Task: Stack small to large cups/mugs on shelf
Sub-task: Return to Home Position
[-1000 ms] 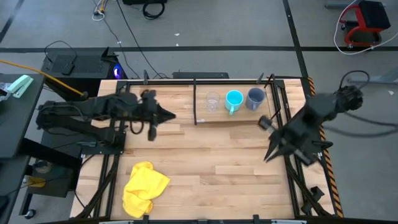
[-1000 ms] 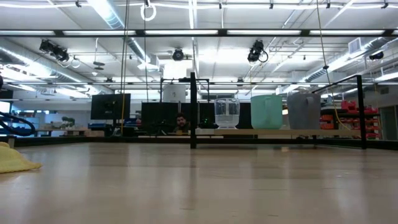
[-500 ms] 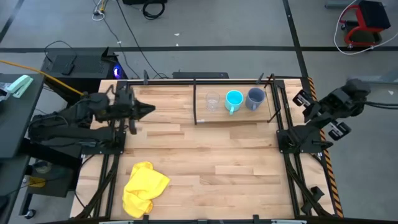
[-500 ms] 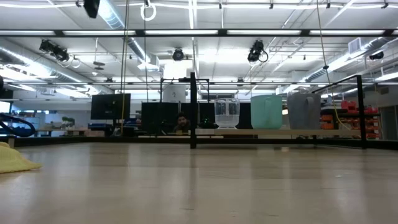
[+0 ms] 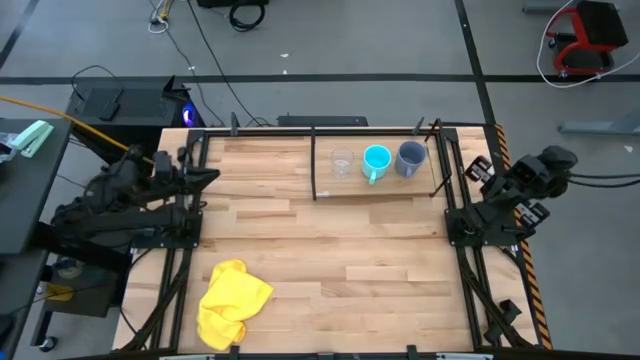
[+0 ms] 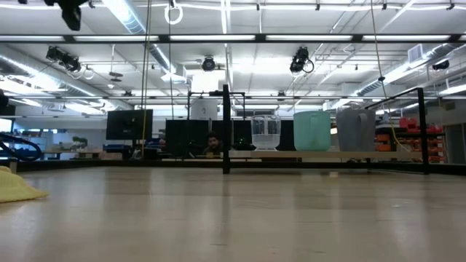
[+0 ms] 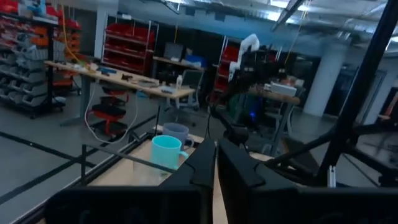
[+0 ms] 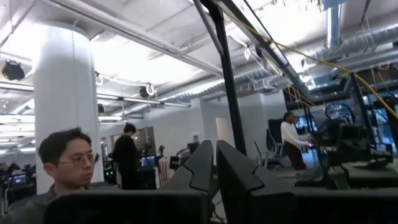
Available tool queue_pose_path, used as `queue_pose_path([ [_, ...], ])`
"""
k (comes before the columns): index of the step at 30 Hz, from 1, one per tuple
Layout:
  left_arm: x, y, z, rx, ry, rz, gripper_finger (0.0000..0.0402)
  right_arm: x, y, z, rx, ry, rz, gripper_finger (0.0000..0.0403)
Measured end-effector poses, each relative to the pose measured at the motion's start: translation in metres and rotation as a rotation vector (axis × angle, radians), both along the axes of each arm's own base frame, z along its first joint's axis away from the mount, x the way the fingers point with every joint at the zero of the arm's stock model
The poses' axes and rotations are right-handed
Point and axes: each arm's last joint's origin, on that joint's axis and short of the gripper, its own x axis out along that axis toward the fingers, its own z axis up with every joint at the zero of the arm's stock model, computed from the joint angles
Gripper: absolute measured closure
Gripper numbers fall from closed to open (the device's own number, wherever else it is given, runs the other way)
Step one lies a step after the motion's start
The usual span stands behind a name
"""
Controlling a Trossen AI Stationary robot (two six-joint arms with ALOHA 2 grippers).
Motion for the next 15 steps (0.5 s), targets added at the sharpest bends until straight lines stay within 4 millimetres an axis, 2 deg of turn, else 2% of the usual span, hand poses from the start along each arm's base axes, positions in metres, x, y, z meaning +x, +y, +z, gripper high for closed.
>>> queue_pose_path([
  [7,-0.022,-0.002,-0.020,-0.018,-0.082,0.056,0.0369,0.015,0.006,-0.021,0.009,-0.030,0.009,0.0374],
  [10,-0.019,-0.001,-0.028,-0.028,-0.028,0.060,0.0366,0.020,0.009,-0.029,0.009,-0.032,0.011,0.0374],
  [12,-0.017,0.000,-0.027,-0.028,-0.056,0.067,0.0366,0.024,0.010,-0.033,0.017,-0.055,0.010,0.0374],
  [15,-0.007,0.001,-0.042,-0.034,-0.037,0.070,0.0369,0.031,0.014,-0.045,0.013,-0.055,0.008,0.0374],
])
